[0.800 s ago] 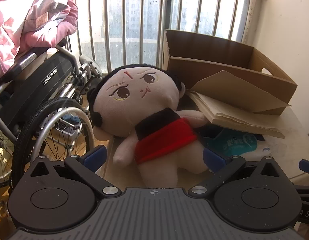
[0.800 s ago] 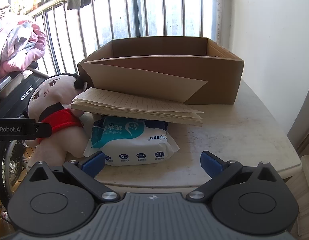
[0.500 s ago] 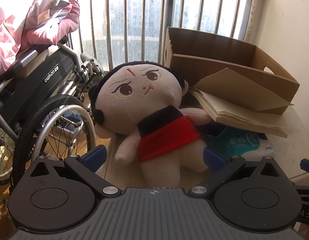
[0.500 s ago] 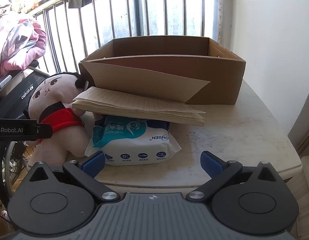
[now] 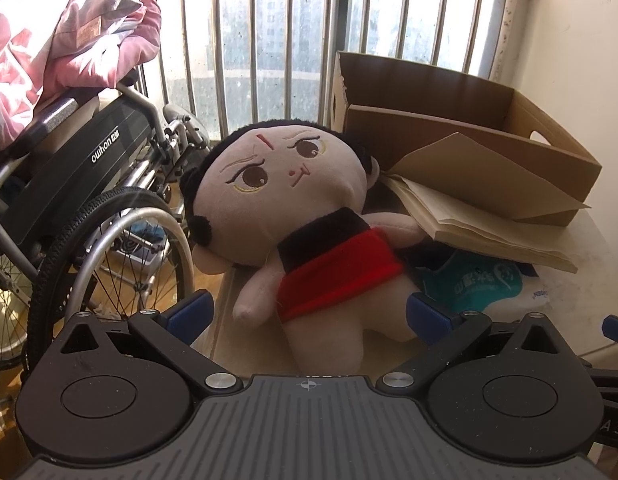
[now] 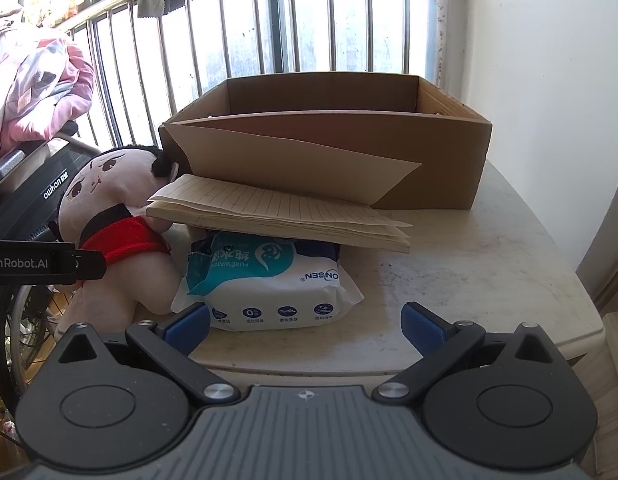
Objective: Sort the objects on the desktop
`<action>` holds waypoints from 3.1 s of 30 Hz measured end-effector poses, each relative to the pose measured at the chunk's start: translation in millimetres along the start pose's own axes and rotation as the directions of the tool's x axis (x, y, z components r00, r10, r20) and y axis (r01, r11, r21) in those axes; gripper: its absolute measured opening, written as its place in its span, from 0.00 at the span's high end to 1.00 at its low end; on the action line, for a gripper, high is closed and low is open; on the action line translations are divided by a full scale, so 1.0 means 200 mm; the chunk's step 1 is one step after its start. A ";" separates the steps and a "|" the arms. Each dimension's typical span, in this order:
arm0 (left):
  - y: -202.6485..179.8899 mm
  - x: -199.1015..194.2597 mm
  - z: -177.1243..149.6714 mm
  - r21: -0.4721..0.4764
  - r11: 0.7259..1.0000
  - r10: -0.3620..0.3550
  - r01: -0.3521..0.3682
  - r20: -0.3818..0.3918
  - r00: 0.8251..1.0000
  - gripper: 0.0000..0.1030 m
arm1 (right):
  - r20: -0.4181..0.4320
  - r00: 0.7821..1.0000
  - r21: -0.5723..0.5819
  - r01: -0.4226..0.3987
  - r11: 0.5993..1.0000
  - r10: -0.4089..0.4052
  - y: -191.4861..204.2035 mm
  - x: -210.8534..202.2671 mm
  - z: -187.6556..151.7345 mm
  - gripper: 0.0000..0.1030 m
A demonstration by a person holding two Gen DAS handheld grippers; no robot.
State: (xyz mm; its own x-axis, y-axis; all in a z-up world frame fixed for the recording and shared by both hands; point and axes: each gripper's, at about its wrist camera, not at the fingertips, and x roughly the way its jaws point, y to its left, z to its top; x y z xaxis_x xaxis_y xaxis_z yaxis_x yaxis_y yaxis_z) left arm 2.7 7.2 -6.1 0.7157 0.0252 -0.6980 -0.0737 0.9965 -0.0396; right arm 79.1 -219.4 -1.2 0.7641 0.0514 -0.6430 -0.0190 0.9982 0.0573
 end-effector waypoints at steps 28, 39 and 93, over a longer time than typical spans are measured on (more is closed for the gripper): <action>-0.05 -0.02 0.15 0.099 0.994 -0.060 0.049 0.117 0.991 0.00 | 0.243 0.970 0.141 -0.012 0.990 -0.023 -0.31 -0.14 0.09 0.00; -0.10 0.00 0.38 0.156 0.977 -0.187 0.146 0.293 0.938 0.00 | 0.355 0.934 0.308 -0.065 0.949 -0.051 -0.66 0.03 0.31 0.00; -0.41 0.22 0.16 0.353 0.896 -0.269 0.270 -0.053 0.962 0.02 | 0.154 0.945 0.138 -0.309 0.941 0.288 -0.44 0.31 0.04 0.41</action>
State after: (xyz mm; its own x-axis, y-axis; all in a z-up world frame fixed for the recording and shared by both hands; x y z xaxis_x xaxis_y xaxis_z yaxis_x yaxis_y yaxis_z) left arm 62.2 -69.9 -9.6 0.6710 -0.2483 -0.6987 0.3726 0.9276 0.0282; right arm 133.8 -304.3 -39.1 0.8160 0.3308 -0.4741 -0.1646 0.9191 0.3580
